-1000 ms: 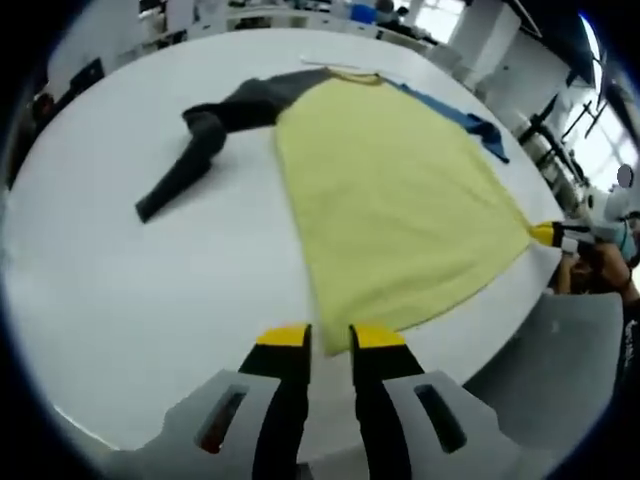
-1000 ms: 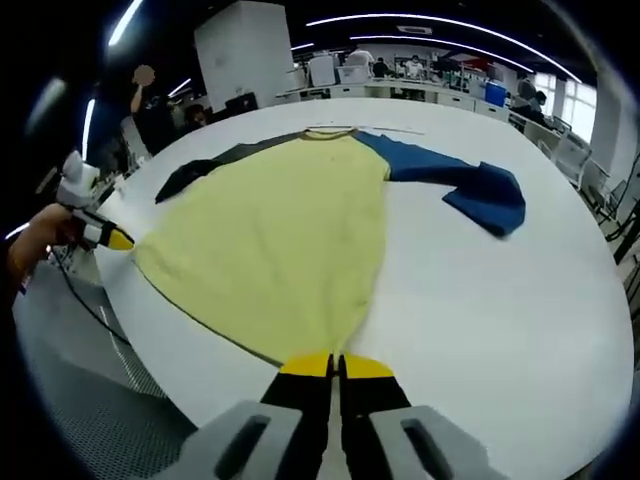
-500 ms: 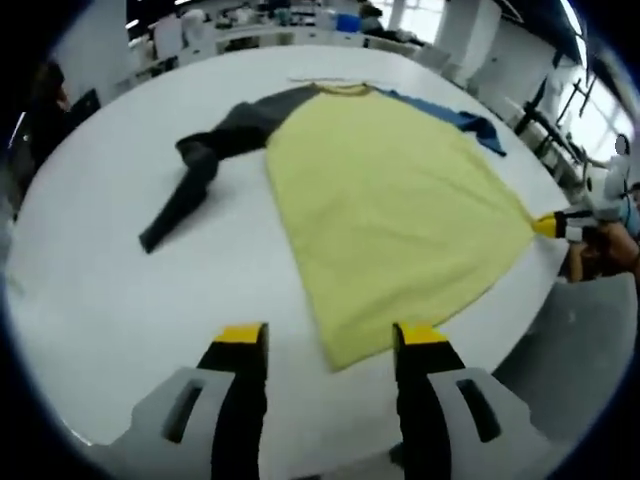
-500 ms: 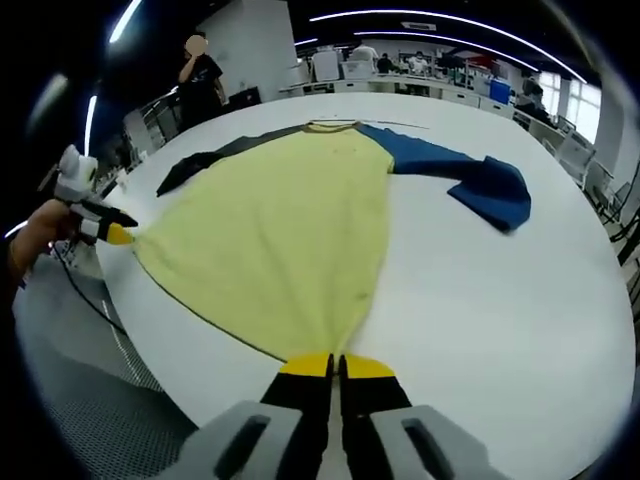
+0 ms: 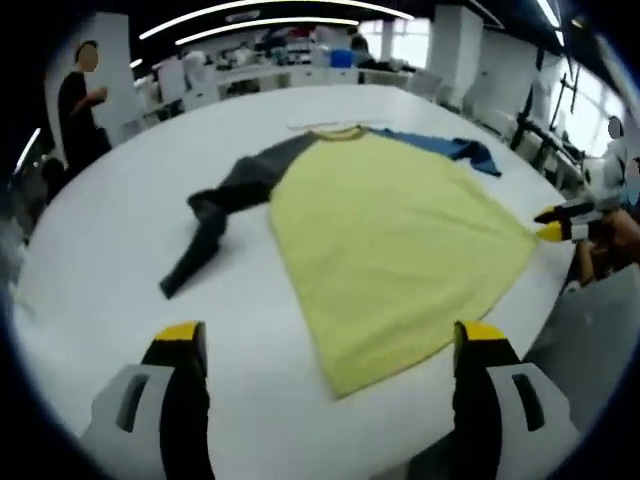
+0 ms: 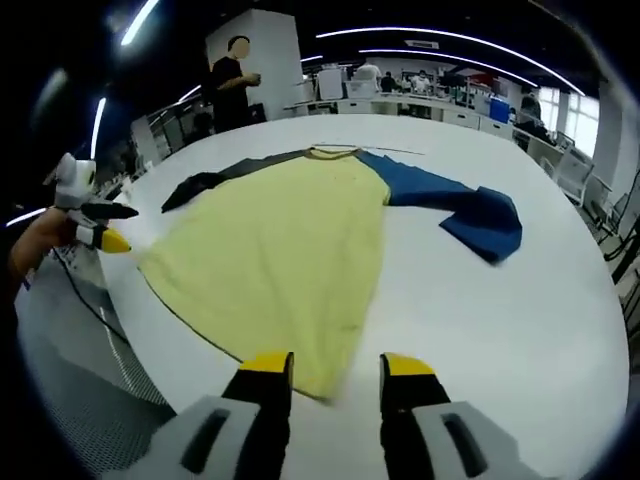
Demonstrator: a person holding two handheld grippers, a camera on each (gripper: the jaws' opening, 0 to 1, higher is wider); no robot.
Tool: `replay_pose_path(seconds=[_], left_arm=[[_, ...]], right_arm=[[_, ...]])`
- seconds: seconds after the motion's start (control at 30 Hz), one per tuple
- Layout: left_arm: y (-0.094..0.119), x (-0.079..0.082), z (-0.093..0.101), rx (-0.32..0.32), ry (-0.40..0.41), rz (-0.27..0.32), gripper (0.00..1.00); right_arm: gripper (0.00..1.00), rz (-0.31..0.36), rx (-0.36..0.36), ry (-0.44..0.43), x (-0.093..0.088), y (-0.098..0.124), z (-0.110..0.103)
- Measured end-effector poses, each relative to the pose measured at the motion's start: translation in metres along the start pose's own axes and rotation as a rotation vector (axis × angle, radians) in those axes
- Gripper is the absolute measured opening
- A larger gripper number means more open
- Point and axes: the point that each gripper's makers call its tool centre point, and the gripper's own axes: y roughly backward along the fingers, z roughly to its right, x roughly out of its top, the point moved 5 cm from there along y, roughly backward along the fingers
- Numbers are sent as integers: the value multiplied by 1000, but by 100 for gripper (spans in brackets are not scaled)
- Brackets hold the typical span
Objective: Fold the garment on the visible template until the final outline fits inside the template.
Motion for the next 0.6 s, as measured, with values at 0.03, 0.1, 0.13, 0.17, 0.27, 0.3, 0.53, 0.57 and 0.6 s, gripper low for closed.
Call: replay_pose_path(seconds=[0.03,0.1,0.13,0.17,0.27,0.3,0.53,0.57,0.6], left_arm=[[1,1,0,-1,1,7,99],[2,4,2,-7,2,22,99],[3,5,3,-5,1,27,99],[3,6,3,-2,-10,37,99],[5,10,4,3,-25,57,99],[5,12,4,5,-30,67,99],[7,21,7,13,-57,125,99],[6,23,8,11,-57,132,99],[6,24,10,6,-59,139,99]], right_arm=[[37,17,-5,10,5,0,3],[38,35,-15,33,12,1,9],[39,41,-19,41,14,0,12],[39,52,-25,53,19,0,17],[39,65,-33,73,28,-1,28],[39,73,-40,77,31,-1,32],[38,97,-59,131,53,-6,63],[38,91,-64,153,55,-7,66],[39,85,-65,159,58,-10,70]])
